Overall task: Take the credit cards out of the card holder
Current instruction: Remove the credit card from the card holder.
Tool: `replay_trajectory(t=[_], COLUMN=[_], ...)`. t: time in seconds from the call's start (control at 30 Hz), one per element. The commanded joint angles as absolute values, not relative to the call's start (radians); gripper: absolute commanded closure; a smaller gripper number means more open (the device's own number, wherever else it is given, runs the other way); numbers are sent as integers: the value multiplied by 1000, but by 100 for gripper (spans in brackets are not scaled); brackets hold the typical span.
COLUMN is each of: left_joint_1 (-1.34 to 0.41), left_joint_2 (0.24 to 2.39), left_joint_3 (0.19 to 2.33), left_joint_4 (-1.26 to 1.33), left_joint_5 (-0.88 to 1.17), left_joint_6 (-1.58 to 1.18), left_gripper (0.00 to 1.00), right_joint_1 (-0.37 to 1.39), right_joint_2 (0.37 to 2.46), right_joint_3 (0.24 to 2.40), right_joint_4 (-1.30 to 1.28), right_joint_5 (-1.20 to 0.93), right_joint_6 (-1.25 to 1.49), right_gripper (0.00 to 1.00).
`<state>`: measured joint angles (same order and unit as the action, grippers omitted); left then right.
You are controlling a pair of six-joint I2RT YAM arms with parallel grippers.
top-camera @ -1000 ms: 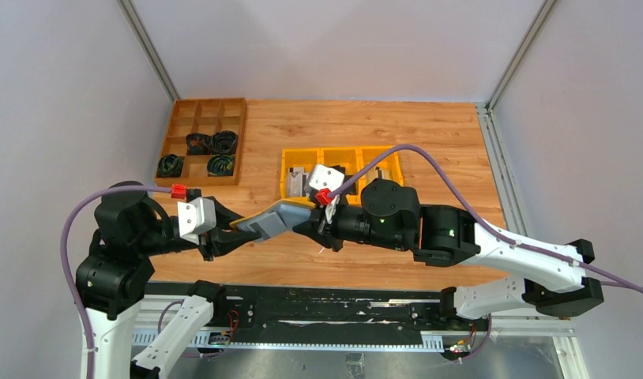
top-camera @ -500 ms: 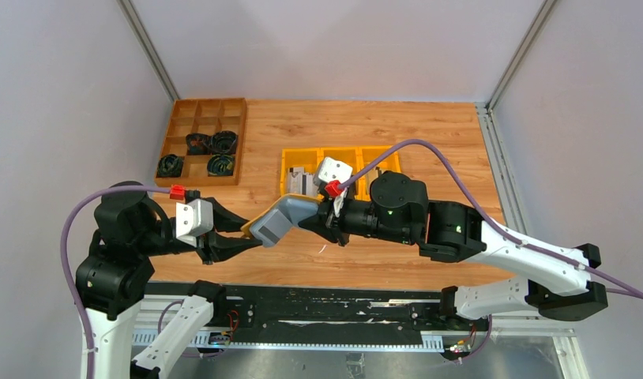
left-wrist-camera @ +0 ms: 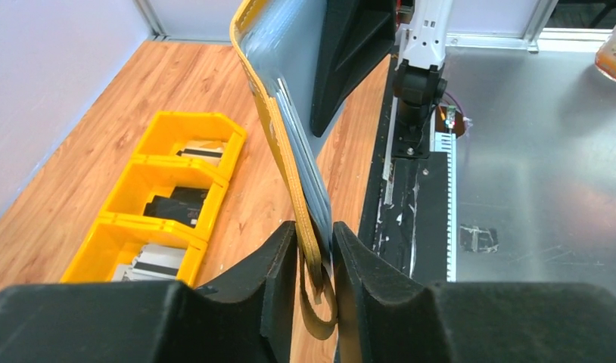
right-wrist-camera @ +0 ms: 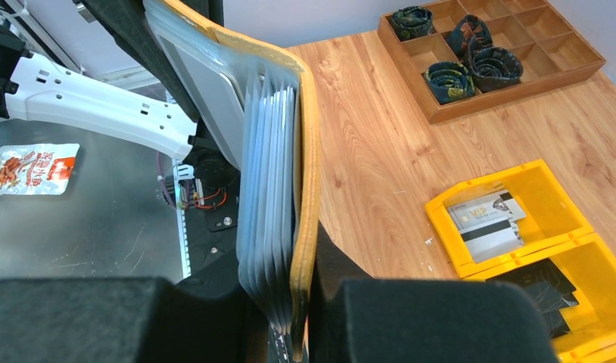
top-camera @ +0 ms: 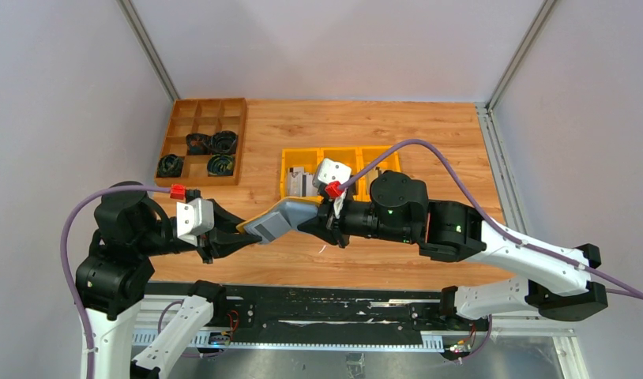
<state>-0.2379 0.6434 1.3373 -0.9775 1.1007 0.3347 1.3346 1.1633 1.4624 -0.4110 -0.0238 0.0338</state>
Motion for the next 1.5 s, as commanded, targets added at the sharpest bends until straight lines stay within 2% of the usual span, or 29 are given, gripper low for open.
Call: replay_trajectory(t=[0.0, 0.43, 0.6, 0.97, 1.23, 1.47], left_joint_1=[-237, -238, -238, -237, -238, -238], left_joint_2=[641, 631, 628, 645, 611, 598], left_joint_3=[1357, 1352, 1348, 1358, 1309, 1299], left_joint_4=[-973, -973, -973, -976, -973, -972], left_joint_5=[1093, 1122, 1130, 1105, 1150, 1159], left_joint_6=[352, 334, 337, 335, 303, 297], left_gripper=[71, 64, 53, 51, 32, 31], right_joint_1=[1323, 1297, 1285, 1285, 1285, 1285], right_joint_2=[1135, 1117, 1117, 1150, 1153, 1164], right_joint_3=[1449, 1435, 1432, 1446, 1458, 1472], right_joint_4=[-354, -355, -353, -348, -350, -356], right_joint_5=[-47, -61, -76, -123, -94, -100], right_joint_6=[40, 49, 57, 78, 78, 81], right_gripper=[100, 100, 100, 100, 100, 100])
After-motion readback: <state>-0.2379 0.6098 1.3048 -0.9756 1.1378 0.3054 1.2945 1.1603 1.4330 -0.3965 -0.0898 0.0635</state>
